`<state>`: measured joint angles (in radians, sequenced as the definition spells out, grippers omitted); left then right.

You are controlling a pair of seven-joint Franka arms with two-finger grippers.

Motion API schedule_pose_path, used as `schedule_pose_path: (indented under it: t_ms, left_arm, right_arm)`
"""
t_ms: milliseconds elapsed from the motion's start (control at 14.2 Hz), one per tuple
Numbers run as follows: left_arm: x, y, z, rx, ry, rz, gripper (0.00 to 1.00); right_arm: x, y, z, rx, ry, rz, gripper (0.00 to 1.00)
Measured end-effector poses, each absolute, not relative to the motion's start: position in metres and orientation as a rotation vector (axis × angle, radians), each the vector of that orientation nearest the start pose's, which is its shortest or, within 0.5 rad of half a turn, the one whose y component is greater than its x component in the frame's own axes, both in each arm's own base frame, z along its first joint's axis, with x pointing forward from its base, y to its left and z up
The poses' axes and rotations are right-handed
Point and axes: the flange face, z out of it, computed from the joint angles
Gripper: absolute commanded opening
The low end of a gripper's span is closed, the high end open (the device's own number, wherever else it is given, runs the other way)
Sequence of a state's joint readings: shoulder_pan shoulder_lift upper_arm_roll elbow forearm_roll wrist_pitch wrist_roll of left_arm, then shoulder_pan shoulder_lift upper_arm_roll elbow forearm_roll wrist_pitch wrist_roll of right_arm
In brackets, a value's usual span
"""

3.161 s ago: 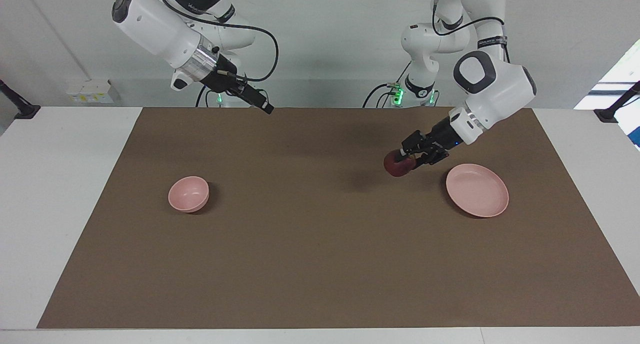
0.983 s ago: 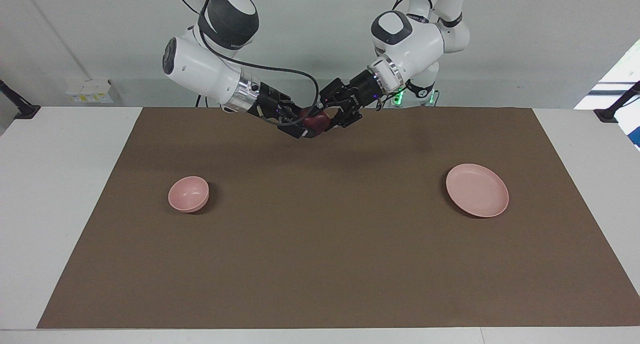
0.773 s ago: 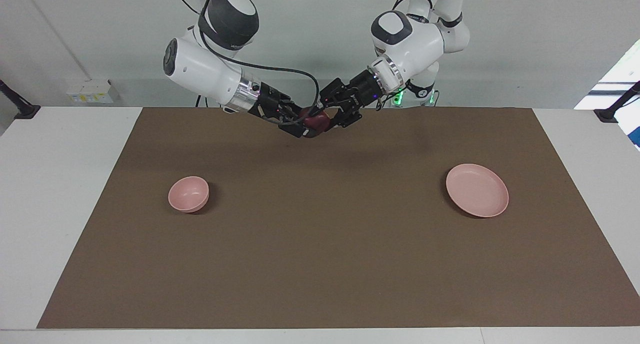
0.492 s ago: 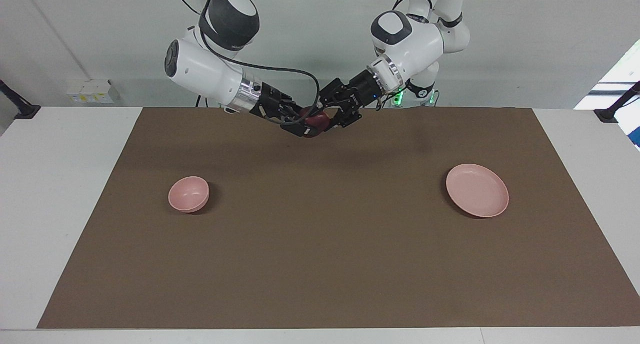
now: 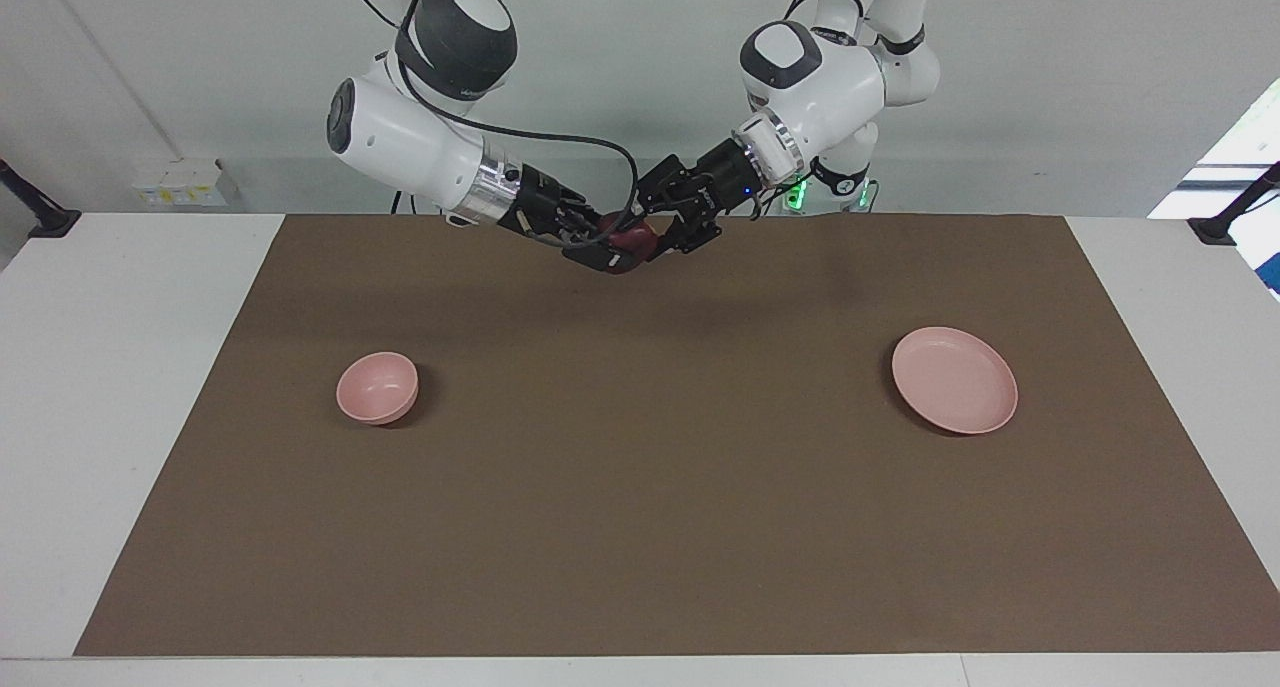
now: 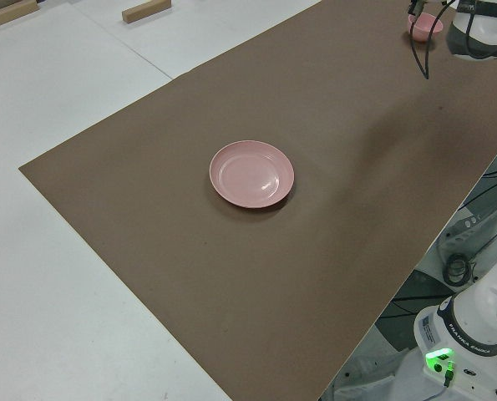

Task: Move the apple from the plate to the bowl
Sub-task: 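Carry the apple toward the right gripper and grasp it with the right gripper, then open the left gripper and carry the apple toward the bowl with the right gripper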

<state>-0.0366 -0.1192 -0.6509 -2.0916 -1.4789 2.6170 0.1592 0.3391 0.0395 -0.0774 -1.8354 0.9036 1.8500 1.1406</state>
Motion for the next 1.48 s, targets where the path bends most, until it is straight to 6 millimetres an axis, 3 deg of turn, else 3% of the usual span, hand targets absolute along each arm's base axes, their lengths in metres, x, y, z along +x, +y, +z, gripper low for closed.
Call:
schedule_pose_path:
  t_ms: [70,421,702,1054,1264,1475]
  left_arm:
    - [0.441,-0.348,0.519,2.013,0.263,0.266,1.00]
    - [0.451,-0.340,0.531,2.026,0.235,0.316,1.00]
    - [0.460,-0.329,0.529,2.058,0.223,0.347,1.00]
    - [0.491,-0.280,0.518,2.176,0.203,0.438,1.00]
    - [0.507,-0.248,0.510,2.264,0.152,0.435,1.00]
    - [0.519,-0.211,0.502,2.427,0.040,0.392,1.00]
  right_arm:
    - [0.545,0.210,0.529,-2.010,1.308,0.731,0.00]
    - [0.545,0.204,0.532,-2.022,1.281,0.734,0.00]
    - [0.550,0.184,0.535,-2.095,1.240,0.643,0.00]
    - [0.555,0.135,0.533,-2.348,1.023,0.449,0.00]
    - [0.558,0.097,0.523,-2.563,0.802,0.317,0.00]
    - [0.560,0.074,0.515,-2.733,0.572,0.230,0.00]
